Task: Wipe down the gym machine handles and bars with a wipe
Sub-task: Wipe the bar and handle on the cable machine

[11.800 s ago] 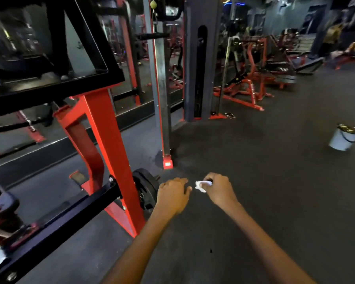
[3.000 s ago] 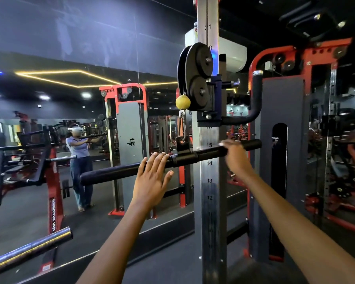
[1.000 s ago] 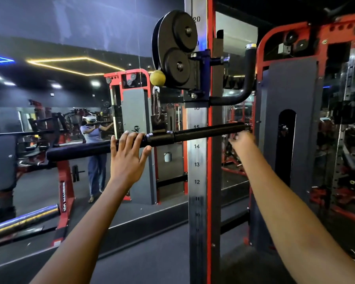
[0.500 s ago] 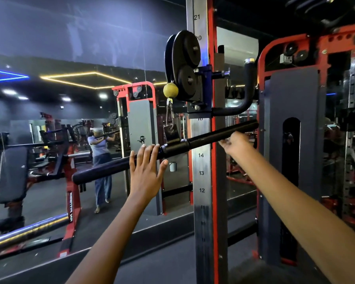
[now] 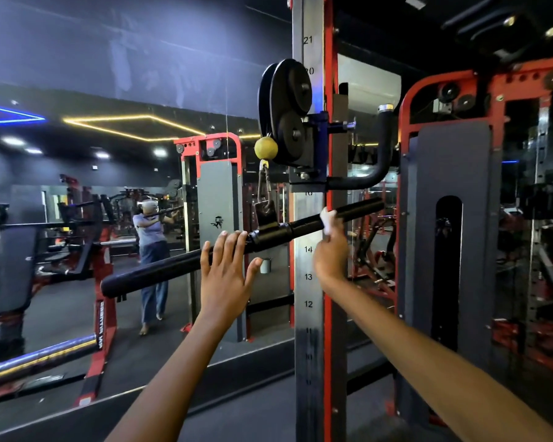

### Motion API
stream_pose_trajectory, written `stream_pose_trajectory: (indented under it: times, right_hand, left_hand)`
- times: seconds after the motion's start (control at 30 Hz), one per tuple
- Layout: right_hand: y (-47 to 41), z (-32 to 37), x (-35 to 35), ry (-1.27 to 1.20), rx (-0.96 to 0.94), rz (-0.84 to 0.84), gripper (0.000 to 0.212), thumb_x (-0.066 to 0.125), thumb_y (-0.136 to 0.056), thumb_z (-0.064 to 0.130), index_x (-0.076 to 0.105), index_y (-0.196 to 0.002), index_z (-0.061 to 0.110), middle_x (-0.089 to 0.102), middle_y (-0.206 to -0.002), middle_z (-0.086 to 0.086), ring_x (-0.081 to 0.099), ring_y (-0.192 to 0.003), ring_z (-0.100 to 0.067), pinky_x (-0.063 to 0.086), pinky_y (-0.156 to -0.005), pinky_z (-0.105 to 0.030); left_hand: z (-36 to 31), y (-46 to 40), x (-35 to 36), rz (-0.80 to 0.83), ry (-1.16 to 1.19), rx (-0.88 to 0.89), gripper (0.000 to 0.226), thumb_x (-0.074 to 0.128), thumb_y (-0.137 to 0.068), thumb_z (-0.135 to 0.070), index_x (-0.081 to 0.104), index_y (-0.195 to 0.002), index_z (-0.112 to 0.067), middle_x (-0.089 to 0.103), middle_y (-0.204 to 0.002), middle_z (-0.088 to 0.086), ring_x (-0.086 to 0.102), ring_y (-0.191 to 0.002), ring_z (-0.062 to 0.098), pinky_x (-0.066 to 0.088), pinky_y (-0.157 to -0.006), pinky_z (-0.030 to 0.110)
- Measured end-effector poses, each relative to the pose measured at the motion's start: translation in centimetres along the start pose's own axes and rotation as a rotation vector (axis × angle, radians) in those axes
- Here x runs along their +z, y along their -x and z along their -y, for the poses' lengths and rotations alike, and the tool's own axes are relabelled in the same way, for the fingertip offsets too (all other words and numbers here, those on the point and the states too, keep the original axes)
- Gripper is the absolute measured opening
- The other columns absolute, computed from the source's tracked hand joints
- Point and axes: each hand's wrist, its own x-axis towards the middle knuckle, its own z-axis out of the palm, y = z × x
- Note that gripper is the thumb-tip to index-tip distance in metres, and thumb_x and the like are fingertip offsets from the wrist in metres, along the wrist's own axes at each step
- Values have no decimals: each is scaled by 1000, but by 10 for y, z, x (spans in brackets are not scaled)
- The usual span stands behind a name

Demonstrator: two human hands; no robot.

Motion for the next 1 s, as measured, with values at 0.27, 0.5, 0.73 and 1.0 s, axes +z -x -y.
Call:
stream_pose_trajectory:
  times: [0.27,0.5,0.73,1.0]
  right_hand:
    - [-55,-10,-7,312,-71,-74,53,29,-94,-9,36,-141,14,37,-146,-9,57,-76,-12,51,-62,-16]
    - [7,-30,13,634,-1156,235,48,18,-98,0,38,-142,7,37,-148,-10,38,-134,-23,30,-113,-38]
    - [-62,-42,-20,604,-464,84,65,35,-87,-14,22,-147,7,20,-155,-9,12,-145,-22,20,-117,-42]
    - [8,-19,-1,-7,-145,-69,45,35,-92,-10,51,-131,7,53,-131,-5,58,-111,-21,50,-91,-25]
  left_hand:
    - [9,-3,-6,3,-46,17,71,12,-101,-56,46,-142,-10,49,-141,7,32,-138,23,4,-117,39]
    - [26,-6,-3,39,-48,25,63,17,-101,-52,41,-145,-14,48,-141,5,32,-138,22,-2,-118,33]
    - [28,-8,0,28,-33,11,61,22,-100,-51,43,-143,-14,47,-142,3,31,-138,22,-2,-118,34]
    - [29,-5,-2,22,-70,38,61,19,-101,-50,42,-144,-13,47,-142,5,29,-139,22,-1,-118,34]
